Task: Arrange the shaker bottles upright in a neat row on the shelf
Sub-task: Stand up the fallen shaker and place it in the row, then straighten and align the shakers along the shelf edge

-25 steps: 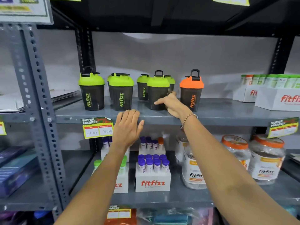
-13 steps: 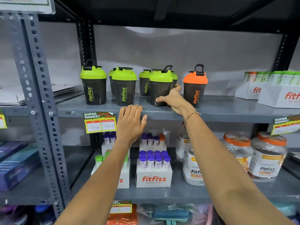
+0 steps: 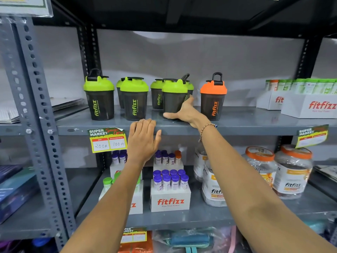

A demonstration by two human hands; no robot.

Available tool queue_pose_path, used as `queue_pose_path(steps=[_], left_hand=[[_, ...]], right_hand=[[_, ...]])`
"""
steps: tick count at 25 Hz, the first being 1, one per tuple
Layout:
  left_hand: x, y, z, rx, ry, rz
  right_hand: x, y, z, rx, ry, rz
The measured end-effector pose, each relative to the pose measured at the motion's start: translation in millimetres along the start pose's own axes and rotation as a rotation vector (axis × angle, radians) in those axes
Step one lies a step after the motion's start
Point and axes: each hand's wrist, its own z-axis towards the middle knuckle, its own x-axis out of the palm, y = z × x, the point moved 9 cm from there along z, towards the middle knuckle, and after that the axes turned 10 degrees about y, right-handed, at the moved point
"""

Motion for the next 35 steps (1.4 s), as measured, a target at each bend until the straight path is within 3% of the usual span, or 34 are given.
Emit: queue_pose_path(steps=[3, 11, 22, 28, 31, 35], left_hand=[[0, 0, 0, -0.001, 0.003, -0.016], [3, 1, 0, -0.018, 0.035, -0.045], [4, 0, -1, -0.032, 0.080, -0.088], [-12, -3, 8, -0.202, 0.058, -0.273], [-13, -19, 34, -0.255, 0.202, -0.333], [4, -26, 59, -0.440, 0.457, -0.420]], right_hand=[[-5, -4, 1, -0.004, 0.011, 0.116], [0, -5, 1, 0.024, 0.061, 0.101], [-1, -5, -1, 0.024, -0.005, 0.077], [2, 2, -11, -0.032, 0.022, 0.108], [-18, 1, -31, -0.165, -0.121, 0.161], [-82, -21, -79, -0.370, -0.624, 0.459]])
